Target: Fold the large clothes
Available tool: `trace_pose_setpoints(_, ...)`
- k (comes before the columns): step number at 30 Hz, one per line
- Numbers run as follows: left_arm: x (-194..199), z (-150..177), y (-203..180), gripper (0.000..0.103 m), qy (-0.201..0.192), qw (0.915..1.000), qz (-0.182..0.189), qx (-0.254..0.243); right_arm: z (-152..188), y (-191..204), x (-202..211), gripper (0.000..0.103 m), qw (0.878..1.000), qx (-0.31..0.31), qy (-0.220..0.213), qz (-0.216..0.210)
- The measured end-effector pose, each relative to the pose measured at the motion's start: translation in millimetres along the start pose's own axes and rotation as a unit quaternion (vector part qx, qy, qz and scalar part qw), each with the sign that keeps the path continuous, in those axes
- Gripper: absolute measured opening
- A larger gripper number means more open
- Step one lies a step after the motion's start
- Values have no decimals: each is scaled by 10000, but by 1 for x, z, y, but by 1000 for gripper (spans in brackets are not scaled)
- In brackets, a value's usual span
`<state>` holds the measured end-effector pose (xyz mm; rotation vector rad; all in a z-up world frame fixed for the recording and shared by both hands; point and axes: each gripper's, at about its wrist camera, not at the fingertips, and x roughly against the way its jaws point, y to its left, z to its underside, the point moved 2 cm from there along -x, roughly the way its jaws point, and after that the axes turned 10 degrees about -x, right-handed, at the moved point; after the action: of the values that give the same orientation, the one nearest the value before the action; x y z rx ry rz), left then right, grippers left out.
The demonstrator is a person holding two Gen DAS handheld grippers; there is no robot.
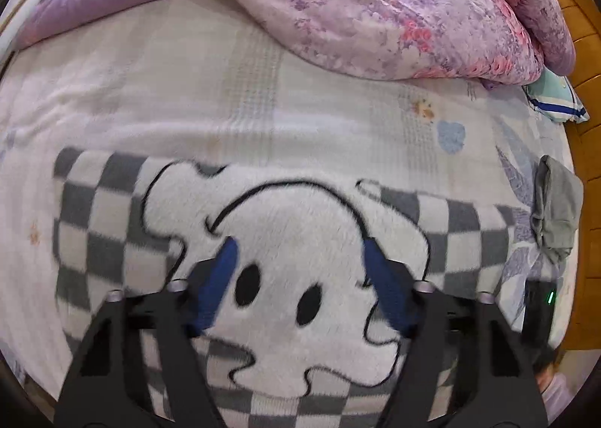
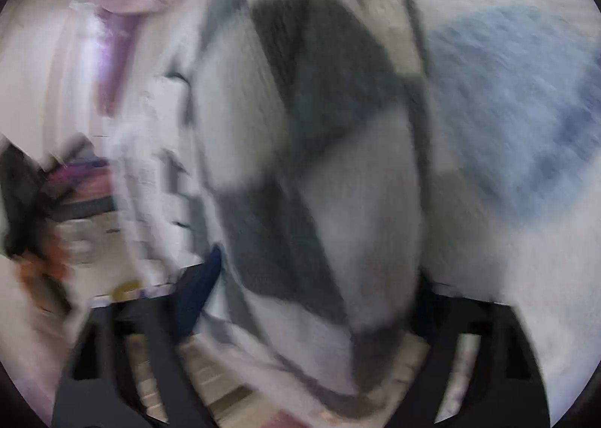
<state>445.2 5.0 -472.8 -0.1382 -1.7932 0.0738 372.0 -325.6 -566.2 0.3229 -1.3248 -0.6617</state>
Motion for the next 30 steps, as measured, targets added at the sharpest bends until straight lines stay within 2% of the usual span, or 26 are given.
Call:
trace_pose_setpoints(2,-12,-13,-1,18,152,9997,180,-2,3,-1,2,55,9993,-357,-123,51)
trace_pose_setpoints(4,-25,-27,0,4,384,9992,65,-100,3,-2,1,52,9970,-729,-179,203)
trace_pose_setpoints(6,-37,-38,-1,2,581,9978,-150,-280,4,10,-2,51,9954,-664,-265,643)
trace_pose_setpoints(8,-51,-50,-1,1,702,9962,-120,-503,5,15,-4,52,9932,-673,-323,897)
trace_pose_setpoints(11,-100,-55,6,0,1460,9876,-141,-562,2,18,-8,55,9924,-728,-260,961)
trace_pose_setpoints(13,-122,-57,10,0,1449,9876,-115,-592,-1,19,-11,58,9927,-697,-222,960)
trace_pose_setpoints(16,-139,-66,25,0,1498,9886,6,172,1,19,-14,61,9932,-651,-230,941)
trace_pose_setpoints(17,-139,-68,20,0,1680,9856,-158,55,3,20,-13,61,9933,-637,-251,930)
trace_pose_setpoints(18,-134,-68,8,0,1898,9802,-437,-361,3,21,-13,60,9934,-637,-254,919)
trace_pose_setpoints(20,-117,-67,-20,0,2206,9640,-915,-1171,7,16,-14,60,9932,-663,-207,933)
trace_pose_setpoints(21,-111,-65,-25,0,2276,9617,-887,-1243,7,17,-15,60,9930,-670,-180,956)
trace_pose_setpoints(24,-121,-52,-7,0,2187,9721,-459,-710,-1,18,-17,64,9929,-641,-131,989)
trace_pose_setpoints(26,-133,-52,8,0,1940,9802,-177,-367,-1,18,-18,66,9934,-610,-164,958)
trace_pose_setpoints(28,-129,-51,15,0,1993,9797,-12,-196,2,19,-18,66,9933,-604,-227,958)
trace_pose_setpoints(30,-111,-43,12,0,2157,9757,-163,-349,4,21,-18,65,9927,-602,-225,1022)
